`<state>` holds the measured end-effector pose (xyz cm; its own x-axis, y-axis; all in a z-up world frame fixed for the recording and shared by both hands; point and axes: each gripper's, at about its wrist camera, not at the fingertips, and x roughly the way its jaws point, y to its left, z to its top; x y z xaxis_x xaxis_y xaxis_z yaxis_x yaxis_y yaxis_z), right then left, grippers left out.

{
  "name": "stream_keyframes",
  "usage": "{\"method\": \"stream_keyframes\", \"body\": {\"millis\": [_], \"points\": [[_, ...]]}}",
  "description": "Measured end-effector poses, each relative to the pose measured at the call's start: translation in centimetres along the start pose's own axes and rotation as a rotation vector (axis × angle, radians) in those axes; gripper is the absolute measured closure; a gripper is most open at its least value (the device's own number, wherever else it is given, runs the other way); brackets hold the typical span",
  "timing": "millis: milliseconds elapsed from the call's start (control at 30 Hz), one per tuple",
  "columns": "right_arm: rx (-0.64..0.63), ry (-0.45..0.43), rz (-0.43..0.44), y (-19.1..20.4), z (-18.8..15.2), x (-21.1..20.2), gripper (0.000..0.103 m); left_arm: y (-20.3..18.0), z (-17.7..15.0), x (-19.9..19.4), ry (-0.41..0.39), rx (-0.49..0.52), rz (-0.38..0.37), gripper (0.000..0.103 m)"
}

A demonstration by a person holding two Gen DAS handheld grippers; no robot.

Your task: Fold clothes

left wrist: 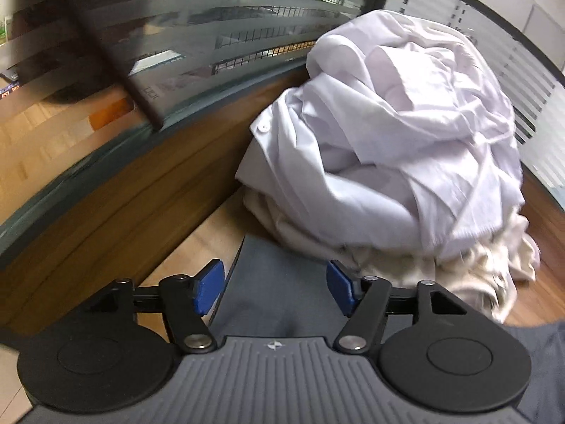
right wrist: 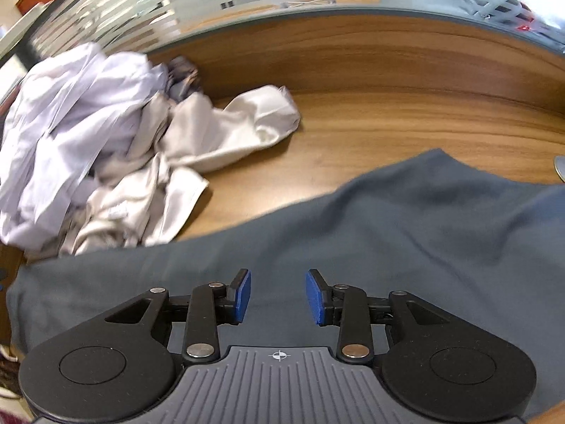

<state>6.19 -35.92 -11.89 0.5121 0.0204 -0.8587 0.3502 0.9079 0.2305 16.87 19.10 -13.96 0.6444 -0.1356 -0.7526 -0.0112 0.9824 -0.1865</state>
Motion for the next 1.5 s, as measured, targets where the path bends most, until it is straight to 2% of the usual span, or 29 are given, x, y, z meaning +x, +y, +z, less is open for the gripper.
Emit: {"method": "stream_keyframes", "body": {"millis": [200,300,433,533,667,700,733,800,900,967,1100,1167,1267,1300,1333,1367,1400,1433,1500], "points": [[-0.018,0.014,-0.015,0.8,-3.7,-1.3,0.065,1.7,-4.0,-2.1,0.014,0.017,-0.017,0.030],[-0.025,0.021,-0.025,0.9,-5.3,-1.6,0.065,1.7,-5.7,-3.2,-0.004,0.089,-0.018,0.030],[-0.064,0.018,-0.029,1.2,-7.5,-1.8,0.064,3.1,-7.1,-3.1,0.019,0.051,-0.028,0.028],[-0.131,0.026,-0.036,1.6,-9.2,-1.9,0.064,3.9,-7.8,-3.2,0.009,0.047,-0.003,0.028],[-0.238,0.032,-0.013,2.9,-11.3,-1.7,0.064,4.2,-8.0,-3.0,0.011,0.064,-0.035,0.031],[-0.268,0.034,-0.002,3.4,-11.8,-1.6,0.064,4.1,-8.0,-2.8,0.021,0.067,-0.040,0.043],[-0.299,0.036,0.009,3.9,-12.2,-1.5,0.063,4.0,-7.8,-2.4,0.033,0.070,-0.044,0.073],[-0.387,0.038,0.030,5.4,-12.8,-0.9,0.059,3.8,-7.4,-2.0,0.045,0.075,-0.043,0.103],[-0.502,0.014,0.027,7.5,-13.6,0.0,0.058,3.3,-6.4,-1.8,0.034,0.086,-0.024,0.103],[-0.583,-0.010,-0.006,8.7,-14.1,0.6,0.053,3.1,-5.0,-2.0,0.019,0.083,-0.014,0.103],[-0.724,-0.021,-0.011,10.4,-15.0,1.8,0.055,2.7,-1.8,-2.9,-0.030,0.075,-0.008,0.103],[-0.751,-0.024,-0.016,10.5,-15.2,2.1,0.057,2.2,-0.7,-3.0,-0.030,0.101,-0.012,0.103],[-0.788,-0.029,-0.019,10.6,-15.4,2.3,0.072,1.6,-0.5,-3.3,-0.016,0.153,-0.040,0.103],[-0.798,-0.031,-0.018,10.7,-15.5,2.2,0.090,1.4,-0.9,-3.3,-0.009,0.167,-0.042,0.102],[-0.806,-0.031,-0.016,10.8,-15.4,2.1,0.095,1.3,-1.4,-3.3,-0.002,0.182,-0.042,0.102],[-0.810,-0.043,-0.015,10.9,-15.3,1.8,0.095,1.2,-1.9,-3.3,0.005,0.196,-0.041,0.101],[-0.815,-0.056,-0.015,11.0,-15.2,1.4,0.096,1.2,-2.5,-3.3,0.008,0.206,-0.044,0.092],[-0.816,-0.067,-0.015,11.0,-15.0,1.0,0.097,1.3,-3.1,-3.4,0.010,0.216,-0.047,0.079],[-0.819,-0.091,-0.016,11.1,-14.5,0.1,0.097,1.4,-4.4,-3.5,0.014,0.235,-0.055,0.065]]}}
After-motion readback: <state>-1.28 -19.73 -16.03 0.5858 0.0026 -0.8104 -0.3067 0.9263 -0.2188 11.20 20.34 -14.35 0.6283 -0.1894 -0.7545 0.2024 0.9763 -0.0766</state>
